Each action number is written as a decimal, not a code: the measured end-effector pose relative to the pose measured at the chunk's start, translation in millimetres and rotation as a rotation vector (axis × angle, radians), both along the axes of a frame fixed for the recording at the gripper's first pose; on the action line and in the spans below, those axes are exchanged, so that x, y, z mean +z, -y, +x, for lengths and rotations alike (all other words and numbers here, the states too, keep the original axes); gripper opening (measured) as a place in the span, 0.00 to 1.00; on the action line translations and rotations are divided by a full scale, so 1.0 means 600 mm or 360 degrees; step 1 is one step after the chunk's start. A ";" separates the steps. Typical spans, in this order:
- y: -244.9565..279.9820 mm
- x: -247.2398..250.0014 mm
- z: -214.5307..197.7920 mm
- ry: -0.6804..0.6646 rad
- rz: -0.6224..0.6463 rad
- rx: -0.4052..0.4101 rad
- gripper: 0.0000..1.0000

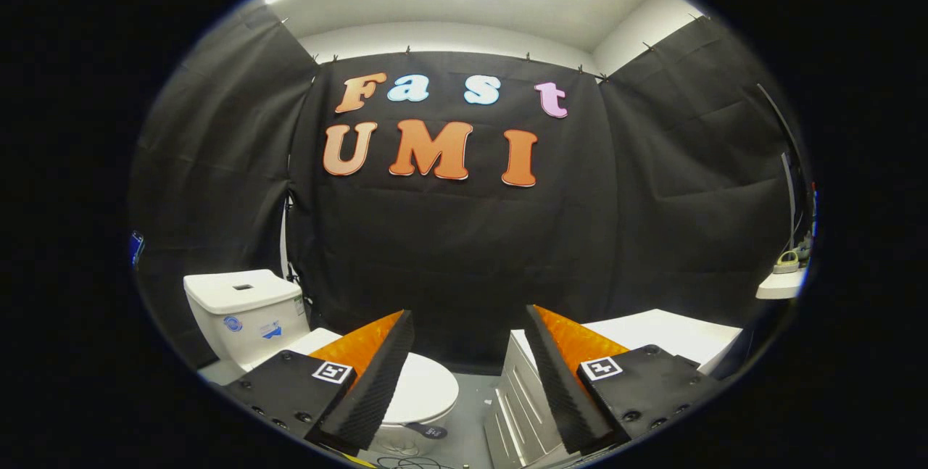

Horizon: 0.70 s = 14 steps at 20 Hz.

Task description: Open the toilet lid.

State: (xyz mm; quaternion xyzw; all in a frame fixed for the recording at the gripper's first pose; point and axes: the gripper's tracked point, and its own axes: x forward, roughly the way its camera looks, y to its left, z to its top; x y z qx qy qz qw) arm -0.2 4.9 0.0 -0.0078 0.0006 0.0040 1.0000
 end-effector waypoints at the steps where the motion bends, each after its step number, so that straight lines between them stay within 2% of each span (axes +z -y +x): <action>1: 0.001 0.001 0.000 0.0005 -0.0015 -0.0002 0.98; 14: -0.001 0.005 -0.002 0.0007 -0.0050 0.0004 0.98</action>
